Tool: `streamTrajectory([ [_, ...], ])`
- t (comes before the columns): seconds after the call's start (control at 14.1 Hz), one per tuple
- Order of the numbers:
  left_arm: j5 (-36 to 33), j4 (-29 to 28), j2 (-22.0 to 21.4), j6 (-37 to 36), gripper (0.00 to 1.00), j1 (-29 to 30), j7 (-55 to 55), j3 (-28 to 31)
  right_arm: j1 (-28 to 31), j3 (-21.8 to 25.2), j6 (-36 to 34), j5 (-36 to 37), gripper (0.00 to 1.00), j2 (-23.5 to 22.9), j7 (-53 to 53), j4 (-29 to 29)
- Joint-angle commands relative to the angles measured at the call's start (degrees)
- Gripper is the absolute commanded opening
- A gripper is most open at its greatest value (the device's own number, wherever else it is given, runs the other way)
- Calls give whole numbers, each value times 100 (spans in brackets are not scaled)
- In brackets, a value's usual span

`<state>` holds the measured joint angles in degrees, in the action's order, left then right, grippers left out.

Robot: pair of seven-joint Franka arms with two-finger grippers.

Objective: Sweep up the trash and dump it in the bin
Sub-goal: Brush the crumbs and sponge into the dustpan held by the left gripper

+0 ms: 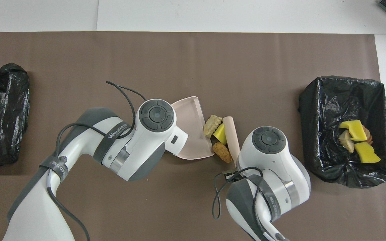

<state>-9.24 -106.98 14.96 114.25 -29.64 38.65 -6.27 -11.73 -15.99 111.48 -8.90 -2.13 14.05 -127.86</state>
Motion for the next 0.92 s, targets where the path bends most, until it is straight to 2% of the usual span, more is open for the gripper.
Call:
streamTrajectory([
  [0.0, -61, -480, -282, 272, 0, -129, 90, 30, -206, -27, 197, -855, 0, -191, 27, 209],
  [0.14, -61, -648, -362, 422, 0, -130, 99, 30, -443, -27, 295, -1419, 0, -191, 27, 279],
  [0.28, -61, -657, -371, 422, 0, -121, 151, 30, -540, -27, 181, -1527, 0, -156, 36, 463],
  [0.5, -61, -648, -362, 449, 0, -60, 634, 38, -453, -1, -476, -1527, 0, 98, 106, 823],
  [0.71, -61, -596, -345, 422, 0, -24, 950, 56, -173, 70, -1469, -1169, 0, 511, 133, 1052],
  [0.85, -61, -578, -362, 379, 0, -7, 1039, 100, -189, 17, -1910, -353, 0, 800, 246, 931],
])
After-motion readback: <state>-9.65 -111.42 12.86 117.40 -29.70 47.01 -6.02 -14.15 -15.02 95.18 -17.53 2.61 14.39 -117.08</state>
